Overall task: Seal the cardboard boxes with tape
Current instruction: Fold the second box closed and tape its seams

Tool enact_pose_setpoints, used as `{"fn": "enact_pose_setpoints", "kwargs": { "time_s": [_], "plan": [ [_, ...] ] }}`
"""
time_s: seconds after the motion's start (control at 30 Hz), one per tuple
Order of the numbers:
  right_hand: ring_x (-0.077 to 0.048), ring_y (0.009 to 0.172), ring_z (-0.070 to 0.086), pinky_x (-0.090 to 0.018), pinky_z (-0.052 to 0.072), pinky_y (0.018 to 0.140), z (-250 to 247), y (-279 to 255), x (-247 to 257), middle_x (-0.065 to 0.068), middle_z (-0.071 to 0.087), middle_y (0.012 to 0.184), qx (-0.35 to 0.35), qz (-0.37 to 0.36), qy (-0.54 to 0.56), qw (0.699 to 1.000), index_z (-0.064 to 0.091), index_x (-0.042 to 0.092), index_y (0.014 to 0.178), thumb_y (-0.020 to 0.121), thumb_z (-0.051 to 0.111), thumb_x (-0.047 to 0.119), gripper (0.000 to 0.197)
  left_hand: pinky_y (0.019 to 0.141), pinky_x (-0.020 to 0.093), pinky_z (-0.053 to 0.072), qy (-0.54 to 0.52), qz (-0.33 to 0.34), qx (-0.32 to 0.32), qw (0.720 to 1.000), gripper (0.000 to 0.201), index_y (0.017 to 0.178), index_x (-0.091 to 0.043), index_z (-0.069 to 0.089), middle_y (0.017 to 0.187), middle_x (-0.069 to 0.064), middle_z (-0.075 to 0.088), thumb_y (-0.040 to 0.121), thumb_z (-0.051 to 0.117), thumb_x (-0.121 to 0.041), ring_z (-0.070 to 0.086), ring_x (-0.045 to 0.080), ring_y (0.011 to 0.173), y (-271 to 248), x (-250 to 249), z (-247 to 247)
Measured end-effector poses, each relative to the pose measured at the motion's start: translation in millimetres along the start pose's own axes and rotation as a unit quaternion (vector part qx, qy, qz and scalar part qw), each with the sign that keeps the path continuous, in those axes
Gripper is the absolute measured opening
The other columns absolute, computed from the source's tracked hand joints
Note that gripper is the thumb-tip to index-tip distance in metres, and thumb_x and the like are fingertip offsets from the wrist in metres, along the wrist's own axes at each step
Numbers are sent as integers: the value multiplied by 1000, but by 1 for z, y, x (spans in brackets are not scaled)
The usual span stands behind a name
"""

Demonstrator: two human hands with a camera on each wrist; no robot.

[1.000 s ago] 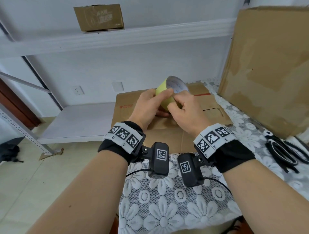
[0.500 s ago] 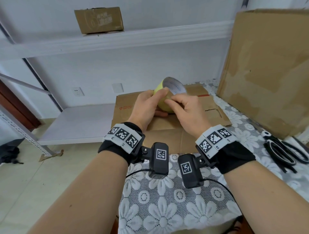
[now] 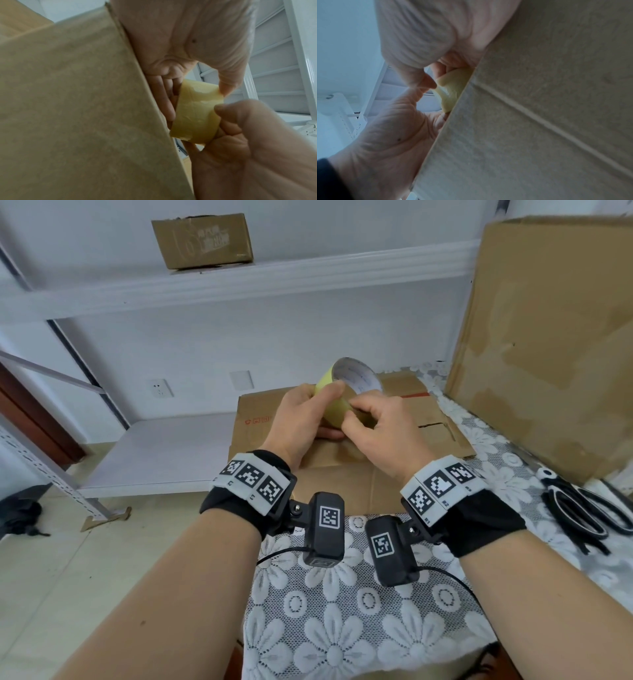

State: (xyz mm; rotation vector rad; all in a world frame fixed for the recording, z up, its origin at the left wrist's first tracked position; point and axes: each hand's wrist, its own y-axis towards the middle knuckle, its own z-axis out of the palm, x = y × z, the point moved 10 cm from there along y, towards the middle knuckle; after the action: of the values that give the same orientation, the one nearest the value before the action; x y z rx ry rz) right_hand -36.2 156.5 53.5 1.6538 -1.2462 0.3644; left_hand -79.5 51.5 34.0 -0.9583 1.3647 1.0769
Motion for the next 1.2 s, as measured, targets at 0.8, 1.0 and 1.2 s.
{"fn": "enact_pose_setpoints", "kwargs": {
  "time_s": [0.8,1.0,1.2],
  "plan": [
    [-13,50,30,-26,24,48,-4,1,5,-7,37,56,-56,-19,-49,997,31,16,50,75,44,14,27,60,29,56,25,-2,18,1000,20,82,-11,57,63,-3,62,96,59,-26,64,17,63,-1,-1,6],
    [-8,52,34,-22,27,52,-4,0,-1,1,39,55,-43,-7,-30,999,39,19,49,86,63,25,44,58,27,57,21,5,13,1000,22,79,-11,57,62,-1,63,96,58,-24,64,14,60,-1,-2,5],
    [-4,54,34,-23,23,57,-1,1,4,10,35,56,-43,-75,-49,995,46,14,62,93,50,24,32,64,31,58,20,1,-8,1000,22,88,-9,58,75,5,62,96,59,-29,65,19,69,2,1,0]
  ]
}}
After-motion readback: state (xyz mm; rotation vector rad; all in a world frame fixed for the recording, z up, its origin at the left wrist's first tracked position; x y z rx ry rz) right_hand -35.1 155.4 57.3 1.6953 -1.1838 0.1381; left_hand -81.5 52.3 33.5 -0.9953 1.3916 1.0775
